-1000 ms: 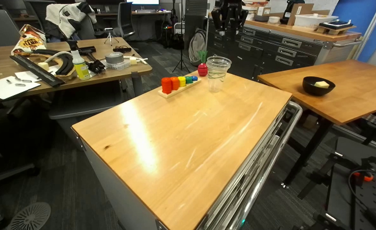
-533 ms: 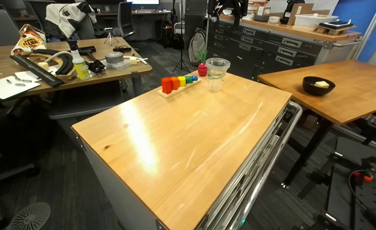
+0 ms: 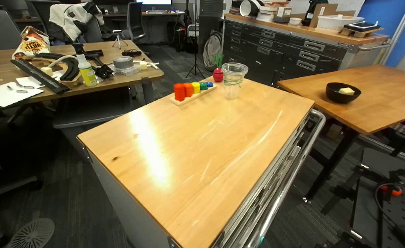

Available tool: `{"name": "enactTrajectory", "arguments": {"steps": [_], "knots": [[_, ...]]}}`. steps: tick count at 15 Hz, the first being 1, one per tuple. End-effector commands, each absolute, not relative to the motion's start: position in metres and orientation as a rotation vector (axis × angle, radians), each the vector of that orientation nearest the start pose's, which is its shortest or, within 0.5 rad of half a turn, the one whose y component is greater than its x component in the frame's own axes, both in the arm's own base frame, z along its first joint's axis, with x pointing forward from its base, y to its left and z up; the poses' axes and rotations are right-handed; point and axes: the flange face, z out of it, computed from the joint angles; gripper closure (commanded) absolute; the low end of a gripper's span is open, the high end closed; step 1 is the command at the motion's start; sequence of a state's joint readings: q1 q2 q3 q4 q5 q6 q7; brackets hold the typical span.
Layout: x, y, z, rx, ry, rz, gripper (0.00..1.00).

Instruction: Pick up the two cups and stack them with the third cup

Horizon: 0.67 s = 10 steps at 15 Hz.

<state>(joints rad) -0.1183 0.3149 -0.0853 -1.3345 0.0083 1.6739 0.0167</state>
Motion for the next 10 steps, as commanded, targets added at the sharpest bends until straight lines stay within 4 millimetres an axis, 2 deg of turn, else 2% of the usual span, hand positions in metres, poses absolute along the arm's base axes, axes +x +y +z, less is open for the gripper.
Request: {"name": "enactTrajectory", "arguments": {"steps": [1, 4, 6, 7, 10], "knots": [[0.587, -0.109, 0.601, -3.175, 0.256, -0.177, 0.0], [0.55, -0.105, 0.623, -3.146, 0.3, -0.314, 0.0], [0.528, -0.102, 0.631, -3.124, 0.309, -0.358, 0.0], [0.557, -0.109, 0.628, -3.143, 0.304, -0.282, 0.0], [0.534, -0.106, 0.632, -3.135, 0.303, -0.305, 0.0]]}}
